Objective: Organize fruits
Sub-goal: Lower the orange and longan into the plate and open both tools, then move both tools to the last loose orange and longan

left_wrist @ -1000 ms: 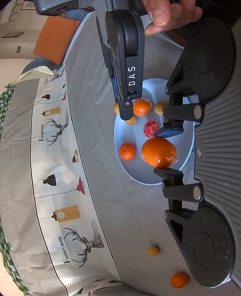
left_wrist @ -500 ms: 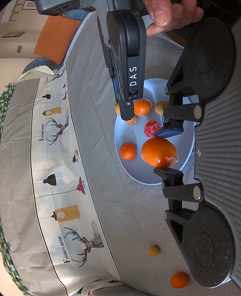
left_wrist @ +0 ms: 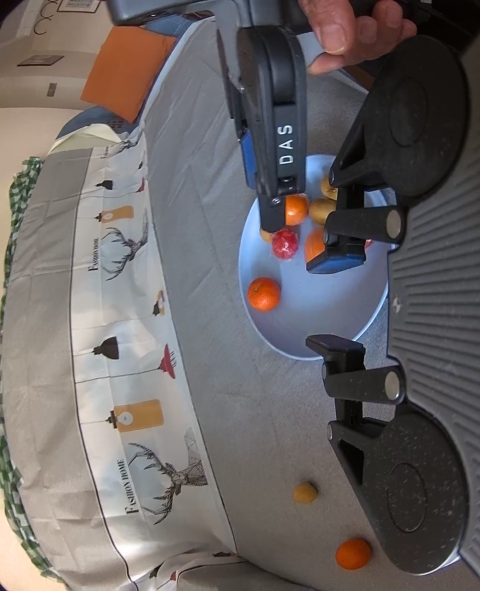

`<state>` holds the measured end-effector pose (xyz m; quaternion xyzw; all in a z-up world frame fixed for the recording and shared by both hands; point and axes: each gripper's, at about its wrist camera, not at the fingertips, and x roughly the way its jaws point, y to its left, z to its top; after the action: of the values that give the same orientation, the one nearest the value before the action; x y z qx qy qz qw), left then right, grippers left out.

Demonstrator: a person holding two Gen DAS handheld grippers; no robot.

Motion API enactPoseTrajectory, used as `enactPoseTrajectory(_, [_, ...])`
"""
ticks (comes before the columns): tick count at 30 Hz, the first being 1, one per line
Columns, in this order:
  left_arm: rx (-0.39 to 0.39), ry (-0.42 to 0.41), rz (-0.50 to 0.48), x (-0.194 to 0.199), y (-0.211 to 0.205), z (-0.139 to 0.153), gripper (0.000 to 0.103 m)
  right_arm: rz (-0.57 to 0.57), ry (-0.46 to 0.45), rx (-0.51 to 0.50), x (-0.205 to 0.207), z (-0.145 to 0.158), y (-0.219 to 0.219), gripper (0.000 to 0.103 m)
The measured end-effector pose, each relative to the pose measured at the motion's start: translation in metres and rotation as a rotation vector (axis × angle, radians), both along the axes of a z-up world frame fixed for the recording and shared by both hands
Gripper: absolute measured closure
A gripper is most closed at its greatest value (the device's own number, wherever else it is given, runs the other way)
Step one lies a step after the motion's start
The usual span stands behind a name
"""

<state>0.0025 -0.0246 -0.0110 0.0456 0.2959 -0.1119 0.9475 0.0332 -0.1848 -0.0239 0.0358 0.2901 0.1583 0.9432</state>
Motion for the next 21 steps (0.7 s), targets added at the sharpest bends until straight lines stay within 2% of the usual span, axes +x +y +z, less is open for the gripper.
enactPoseTrajectory(5, [-0.024,-0.066,0.079,-0.008,0.015,0.017,0.065,0.002,-0.008,-0.007,-0.003,0.001,0.001,0.053])
enactPoseTrajectory(6, [-0.028,-0.088,0.110,-0.010,0.021,0.023,0.067,0.003,-0.010,-0.007,-0.004,0.002,0.001,0.053])
enactPoseTrajectory(7, [-0.040,-0.100,0.138,-0.011,0.027,0.029,0.073,0.004,-0.012,-0.005,-0.005,0.002,0.000,0.053])
enactPoseTrajectory(9, [-0.055,-0.094,0.195,-0.008,0.041,0.039,0.076,0.005,-0.018,0.000,-0.006,0.004,-0.001,0.053])
enactPoseTrajectory(11, [-0.035,-0.081,0.238,-0.001,0.055,0.048,0.076,0.011,-0.023,0.009,-0.008,0.005,-0.001,0.053])
enactPoseTrajectory(13, [0.003,-0.103,0.248,0.003,0.069,0.057,0.076,0.017,-0.028,0.016,-0.008,0.007,-0.001,0.054])
enactPoseTrajectory(17, [0.060,-0.110,0.297,0.010,0.102,0.053,0.076,0.037,-0.038,0.042,-0.010,0.011,-0.001,0.071])
enactPoseTrajectory(18, [0.045,-0.083,0.333,0.013,0.114,0.046,0.076,0.042,-0.042,0.051,-0.011,0.013,-0.001,0.074])
enactPoseTrajectory(19, [-0.012,-0.041,0.376,0.017,0.128,0.042,0.076,0.047,-0.047,0.058,-0.011,0.015,-0.001,0.075])
enactPoseTrajectory(21, [-0.143,-0.014,0.461,0.018,0.155,0.039,0.075,0.059,-0.053,0.072,-0.011,0.018,0.001,0.077])
